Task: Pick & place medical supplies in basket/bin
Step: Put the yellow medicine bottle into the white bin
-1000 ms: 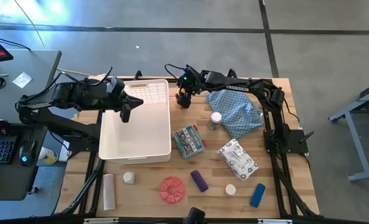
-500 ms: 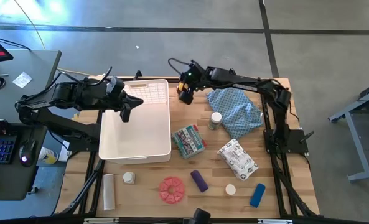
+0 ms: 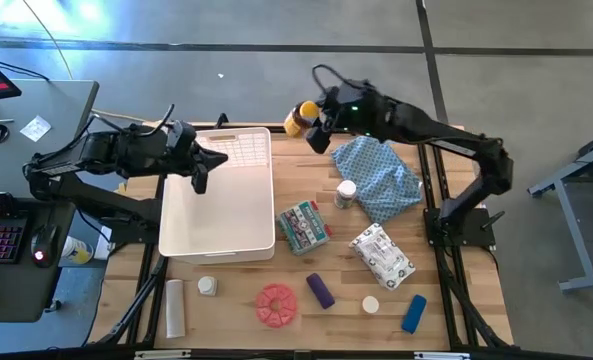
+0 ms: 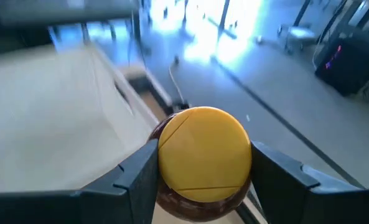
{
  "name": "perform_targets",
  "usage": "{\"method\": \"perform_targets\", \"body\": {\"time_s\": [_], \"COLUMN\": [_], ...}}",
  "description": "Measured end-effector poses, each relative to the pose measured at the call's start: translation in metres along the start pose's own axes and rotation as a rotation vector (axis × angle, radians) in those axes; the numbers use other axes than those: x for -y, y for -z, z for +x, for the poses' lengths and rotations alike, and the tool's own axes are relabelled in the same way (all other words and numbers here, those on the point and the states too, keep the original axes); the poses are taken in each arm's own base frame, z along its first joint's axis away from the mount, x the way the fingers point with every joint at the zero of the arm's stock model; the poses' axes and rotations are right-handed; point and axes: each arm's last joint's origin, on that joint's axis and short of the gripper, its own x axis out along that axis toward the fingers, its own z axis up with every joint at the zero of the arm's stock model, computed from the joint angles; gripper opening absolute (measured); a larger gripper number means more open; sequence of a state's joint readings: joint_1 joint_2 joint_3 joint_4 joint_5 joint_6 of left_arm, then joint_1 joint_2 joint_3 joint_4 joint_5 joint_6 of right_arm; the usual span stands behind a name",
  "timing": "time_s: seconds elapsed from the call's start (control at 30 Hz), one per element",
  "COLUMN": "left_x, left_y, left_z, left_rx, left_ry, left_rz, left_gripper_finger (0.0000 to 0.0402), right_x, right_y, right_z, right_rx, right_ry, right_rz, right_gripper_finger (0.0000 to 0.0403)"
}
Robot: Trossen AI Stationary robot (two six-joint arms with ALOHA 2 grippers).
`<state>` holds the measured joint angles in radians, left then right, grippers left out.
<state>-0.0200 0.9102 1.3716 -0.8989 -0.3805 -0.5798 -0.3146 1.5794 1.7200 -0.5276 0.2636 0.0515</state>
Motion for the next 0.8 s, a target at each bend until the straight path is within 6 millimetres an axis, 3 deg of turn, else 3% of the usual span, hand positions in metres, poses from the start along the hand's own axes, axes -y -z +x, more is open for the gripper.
{"method": "perform_targets", "body": {"time_s": [0.2, 0.43, 0.6, 0.8], "left_x": [-0.003, -0.007, -0.012, -0.015], "left_y": [-0.013, -0.026, -0.028, -0.024], "left_z": [-0.015, -0.037, -0.048, -0.050], "left_rx": [0.186, 0.376, 0.416, 0.390], "left_ry": [-0.026, -0.026, -0.026, -0.037], "left_rz": [-0.017, 0.007, -0.009, 0.002], "left_gripper_finger": [0.0058, 0.0058, 0.0058, 0.0058], "right_x": [-0.014, -0.038, -0.059, -0.088], "right_y": [-0.034, -0.068, -0.066, -0.041], "right_z": [-0.019, -0.002, 0.030, 0.069], "right_rx": [0.128, 0.162, 0.105, 0.063], "right_ry": [-0.038, -0.098, -0.158, -0.267], "right_rz": [0.074, 0.041, -0.017, -0.044], "right_gripper_finger": [0.0209, 0.0208, 0.0208, 0.0208]}}
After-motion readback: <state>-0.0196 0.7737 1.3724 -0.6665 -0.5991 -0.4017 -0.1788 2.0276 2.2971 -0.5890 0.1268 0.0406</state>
